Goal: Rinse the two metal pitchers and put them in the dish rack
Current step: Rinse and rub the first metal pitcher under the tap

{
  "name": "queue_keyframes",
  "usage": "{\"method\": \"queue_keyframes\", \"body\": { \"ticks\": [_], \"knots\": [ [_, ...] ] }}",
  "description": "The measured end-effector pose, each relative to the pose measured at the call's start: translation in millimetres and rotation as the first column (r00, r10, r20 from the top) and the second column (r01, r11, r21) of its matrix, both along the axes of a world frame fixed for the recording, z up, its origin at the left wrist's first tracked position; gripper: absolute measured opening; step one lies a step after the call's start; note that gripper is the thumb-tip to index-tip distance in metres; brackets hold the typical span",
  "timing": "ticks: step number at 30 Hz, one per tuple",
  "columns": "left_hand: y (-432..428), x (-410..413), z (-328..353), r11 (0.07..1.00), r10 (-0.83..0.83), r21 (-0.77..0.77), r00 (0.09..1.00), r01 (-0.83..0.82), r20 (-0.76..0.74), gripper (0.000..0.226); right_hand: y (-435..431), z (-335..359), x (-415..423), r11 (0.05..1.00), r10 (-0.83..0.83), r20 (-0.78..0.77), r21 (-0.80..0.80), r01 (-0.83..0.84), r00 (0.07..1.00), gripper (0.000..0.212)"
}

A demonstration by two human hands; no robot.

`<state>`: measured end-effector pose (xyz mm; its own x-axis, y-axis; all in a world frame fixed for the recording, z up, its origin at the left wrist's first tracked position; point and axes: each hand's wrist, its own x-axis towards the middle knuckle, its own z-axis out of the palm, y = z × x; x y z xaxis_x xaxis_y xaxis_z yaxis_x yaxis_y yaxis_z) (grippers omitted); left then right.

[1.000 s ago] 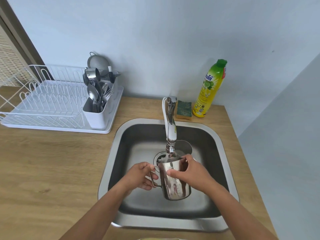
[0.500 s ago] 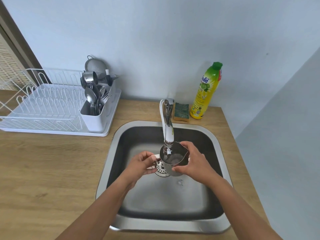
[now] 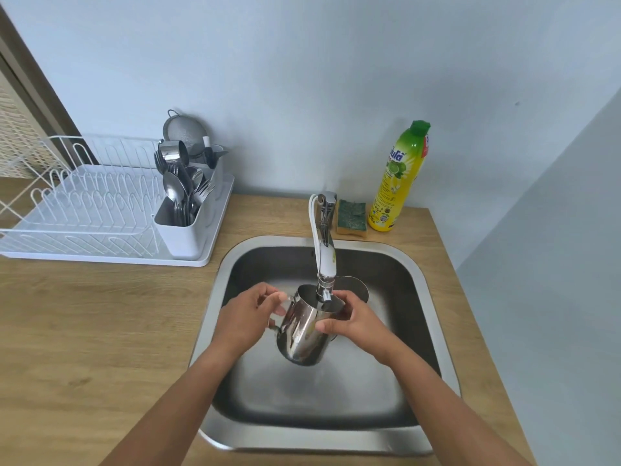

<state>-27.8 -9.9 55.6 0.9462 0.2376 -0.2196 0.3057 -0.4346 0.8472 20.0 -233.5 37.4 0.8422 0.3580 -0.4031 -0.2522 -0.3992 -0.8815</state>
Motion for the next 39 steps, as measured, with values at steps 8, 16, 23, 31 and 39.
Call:
{"method": "queue_keyframes", "body": {
  "ticks": [8,16,23,31,39],
  "knots": [
    [-10.6,-7.6,-13.5,0.971,0.007,-0.237,0.998,-0.023,-0.068,0.013,-3.1,2.5,2.0,0.999,0.034,0.033,-0.020,-0.034,0.999,0.091],
    [-7.7,-10.1,-15.0,0.968,-0.006,-0.248,0.995,-0.019,-0.102,0.013,-2.7,-2.9,4.3,0.999,0.032,0.028,0.001,-0.032,0.999,0.073],
    [-5.0,-9.8,-16.2,0.974,-0.039,-0.227,0.990,0.007,-0.139,0.014,-4.4,-10.3,5.3,1.000,0.029,0.001,0.004,-0.029,1.000,0.067],
    [-6.8,-11.1,-20.9,0.974,-0.030,-0.226,0.980,-0.016,-0.198,0.016,-3.4,-16.4,3.4,0.999,-0.002,-0.042,-0.034,0.001,0.999,0.071],
    [-7.3,-12.5,-32.8,0.980,-0.009,-0.193,0.955,-0.050,-0.296,0.028,4.4,-17.9,2.6,0.992,0.011,-0.117,-0.121,-0.025,0.993,0.070]
  ]
}}
